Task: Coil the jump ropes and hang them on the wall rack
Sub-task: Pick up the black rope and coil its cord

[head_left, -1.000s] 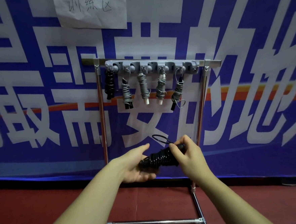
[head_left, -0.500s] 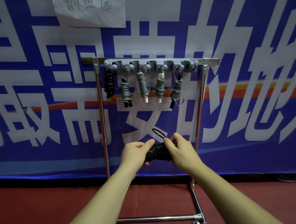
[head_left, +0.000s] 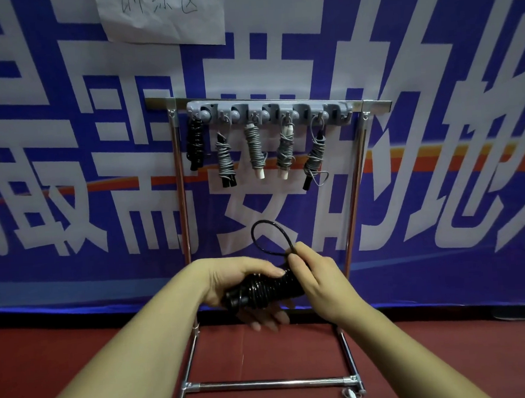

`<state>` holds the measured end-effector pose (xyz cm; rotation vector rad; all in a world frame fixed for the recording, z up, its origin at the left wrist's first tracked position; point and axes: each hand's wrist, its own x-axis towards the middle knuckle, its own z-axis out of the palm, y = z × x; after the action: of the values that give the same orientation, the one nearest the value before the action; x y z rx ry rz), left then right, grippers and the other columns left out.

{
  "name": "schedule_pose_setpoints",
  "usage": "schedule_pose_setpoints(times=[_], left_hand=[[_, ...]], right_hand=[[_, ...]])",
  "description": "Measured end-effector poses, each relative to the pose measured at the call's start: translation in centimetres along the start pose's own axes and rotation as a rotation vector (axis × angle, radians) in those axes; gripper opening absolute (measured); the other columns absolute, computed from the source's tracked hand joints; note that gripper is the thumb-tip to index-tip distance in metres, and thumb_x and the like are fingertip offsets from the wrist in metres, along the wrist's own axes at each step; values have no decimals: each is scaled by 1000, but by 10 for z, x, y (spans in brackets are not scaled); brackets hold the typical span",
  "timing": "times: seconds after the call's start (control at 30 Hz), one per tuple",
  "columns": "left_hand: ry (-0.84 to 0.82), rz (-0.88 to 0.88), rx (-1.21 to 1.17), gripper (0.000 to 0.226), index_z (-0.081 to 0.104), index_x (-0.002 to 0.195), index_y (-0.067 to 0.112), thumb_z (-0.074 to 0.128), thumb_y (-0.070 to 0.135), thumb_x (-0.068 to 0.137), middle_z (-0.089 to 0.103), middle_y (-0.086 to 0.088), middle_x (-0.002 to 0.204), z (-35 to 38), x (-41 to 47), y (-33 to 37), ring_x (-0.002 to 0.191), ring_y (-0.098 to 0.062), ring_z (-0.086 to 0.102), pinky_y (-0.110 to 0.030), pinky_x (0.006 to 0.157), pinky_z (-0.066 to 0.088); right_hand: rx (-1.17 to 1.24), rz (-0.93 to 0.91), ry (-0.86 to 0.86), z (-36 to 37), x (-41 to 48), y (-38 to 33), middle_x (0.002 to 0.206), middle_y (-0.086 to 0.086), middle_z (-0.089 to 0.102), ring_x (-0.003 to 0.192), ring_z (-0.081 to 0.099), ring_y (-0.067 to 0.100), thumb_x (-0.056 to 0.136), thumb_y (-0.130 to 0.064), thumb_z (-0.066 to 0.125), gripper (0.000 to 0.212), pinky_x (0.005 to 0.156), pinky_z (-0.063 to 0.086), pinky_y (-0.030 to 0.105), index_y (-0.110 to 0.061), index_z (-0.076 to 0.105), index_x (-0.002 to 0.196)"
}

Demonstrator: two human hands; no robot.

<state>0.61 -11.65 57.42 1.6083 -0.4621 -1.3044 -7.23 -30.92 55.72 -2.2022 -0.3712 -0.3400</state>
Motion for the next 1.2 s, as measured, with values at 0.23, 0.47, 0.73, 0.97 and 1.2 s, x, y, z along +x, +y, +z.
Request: schedule_pose_setpoints(times=[0.23, 0.47, 0.73, 0.97, 1.2], left_hand=[[268, 88, 273, 16, 58, 91, 17, 72, 25, 88, 67, -7, 78, 12, 5, -7, 56, -16, 58, -25, 54, 46], [867, 250, 1103, 45, 55, 125, 46, 67, 40, 82, 69, 10, 94, 24, 4, -7, 81, -10, 64, -28, 69, 49], [586, 259, 562, 51, 58, 126, 37, 61, 50, 77, 69, 6, 94, 31, 8, -8, 80, -12, 63, -36, 78, 51], [323, 244, 65, 40, 54, 134, 24, 64, 33, 97, 67, -7, 84, 22, 10, -8, 66, -24, 67, -27, 50, 52], [539, 402, 258, 32, 65, 116, 42, 76, 30, 88, 60, 3, 71, 32, 24, -18, 56, -12, 50, -24, 50, 42]], right_hand=[[-75, 111, -180, -16, 14, 0, 81, -11, 60, 69, 51, 2, 103, -38, 46, 14, 67, 46, 24, -29, 54, 96], [370, 300, -116, -17, 17, 1, 103, 13, 65, 94, 69, 20, 95, -23, 67, 23, 77, 63, 46, -4, 55, 93], [63, 133, 47, -8, 6, 6, 87, 3, 69, 80, 67, 24, 97, -30, 61, 17, 79, 58, 44, -17, 59, 86], [322, 105, 67, 0, 1, 21, 122, -11, 66, 117, 59, 0, 100, -20, 60, 13, 102, 47, 27, -12, 61, 89], [-303, 144, 156, 4, 3, 23, 110, -8, 46, 94, 54, 10, 97, -47, 56, 27, 76, 45, 27, -22, 65, 96]])
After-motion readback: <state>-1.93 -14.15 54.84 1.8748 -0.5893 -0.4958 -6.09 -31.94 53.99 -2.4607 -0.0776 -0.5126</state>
